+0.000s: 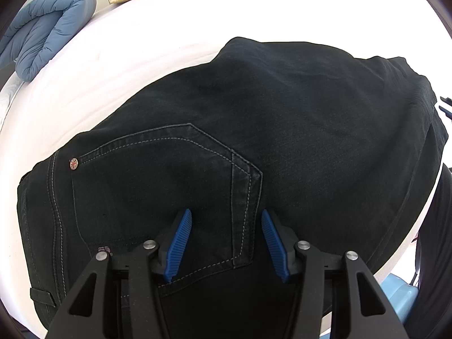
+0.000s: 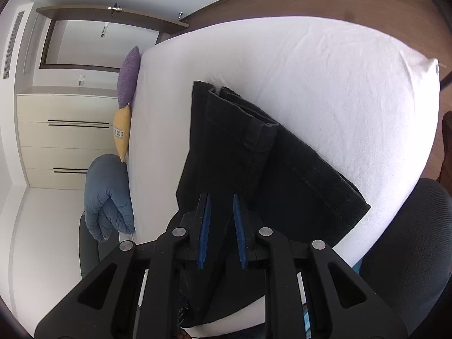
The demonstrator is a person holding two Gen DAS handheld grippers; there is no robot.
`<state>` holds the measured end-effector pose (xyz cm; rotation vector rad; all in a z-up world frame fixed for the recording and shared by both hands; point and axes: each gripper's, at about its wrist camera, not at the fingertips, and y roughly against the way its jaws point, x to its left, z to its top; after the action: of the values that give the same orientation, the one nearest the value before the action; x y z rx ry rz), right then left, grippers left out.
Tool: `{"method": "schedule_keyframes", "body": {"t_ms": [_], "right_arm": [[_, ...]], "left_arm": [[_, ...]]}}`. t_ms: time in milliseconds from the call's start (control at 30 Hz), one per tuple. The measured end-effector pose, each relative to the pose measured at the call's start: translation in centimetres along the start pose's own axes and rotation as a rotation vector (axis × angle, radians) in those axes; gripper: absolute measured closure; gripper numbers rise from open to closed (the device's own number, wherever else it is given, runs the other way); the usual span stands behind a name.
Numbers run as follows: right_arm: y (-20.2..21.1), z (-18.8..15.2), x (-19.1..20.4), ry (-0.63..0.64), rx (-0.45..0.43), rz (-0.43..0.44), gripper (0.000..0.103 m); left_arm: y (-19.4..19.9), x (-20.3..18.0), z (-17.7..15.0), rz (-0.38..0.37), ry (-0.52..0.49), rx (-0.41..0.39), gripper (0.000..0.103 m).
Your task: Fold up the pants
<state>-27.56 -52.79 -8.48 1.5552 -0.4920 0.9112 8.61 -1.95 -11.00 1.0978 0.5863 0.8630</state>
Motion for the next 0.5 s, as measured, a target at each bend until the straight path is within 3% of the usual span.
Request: {"method": "schedule_keyframes", "body": {"t_ms": [33, 100, 167, 233, 400, 433, 500], "right_arm": [[-0.4, -0.1, -0.4, -0.004, -0.006, -0.015, 0.086], [-1.3, -0.5, -1.1, -0.016, -0.006, -0.028, 0.072], [-1.8, 0.0, -2.4, -0.051, -0.012, 0.037, 0.046], [-1.3, 0.0, -2.3, -0.066, -0.023, 0.067, 0.039], [-1.2, 0.3, -1.0, -0.018, -0.035, 0.077, 0.04], [-1.4, 0.3, -1.1, -0.033, -0.034, 0.089, 0.043], [-2.5, 0.3, -1.2, -0.041, -0.012, 0.093, 0.059]], "left_arm": [[0.0, -0.1, 0.0, 0.0, 0.0, 0.0, 0.048], [0.0, -0.2, 0.0, 0.001, 0.002, -0.002, 0.048], [0.0, 0.0, -0.1, -0.001, 0.004, -0.006, 0.048], [0.1, 0.1, -0.2, -0.003, 0.003, -0.008, 0.048], [0.0, 0.4, -0.4, -0.008, -0.002, -0.008, 0.048], [0.0, 0.4, -0.4, -0.008, 0.0, -0.009, 0.048], [0.0, 0.5, -0.4, -0.008, 0.0, -0.01, 0.048]]}}
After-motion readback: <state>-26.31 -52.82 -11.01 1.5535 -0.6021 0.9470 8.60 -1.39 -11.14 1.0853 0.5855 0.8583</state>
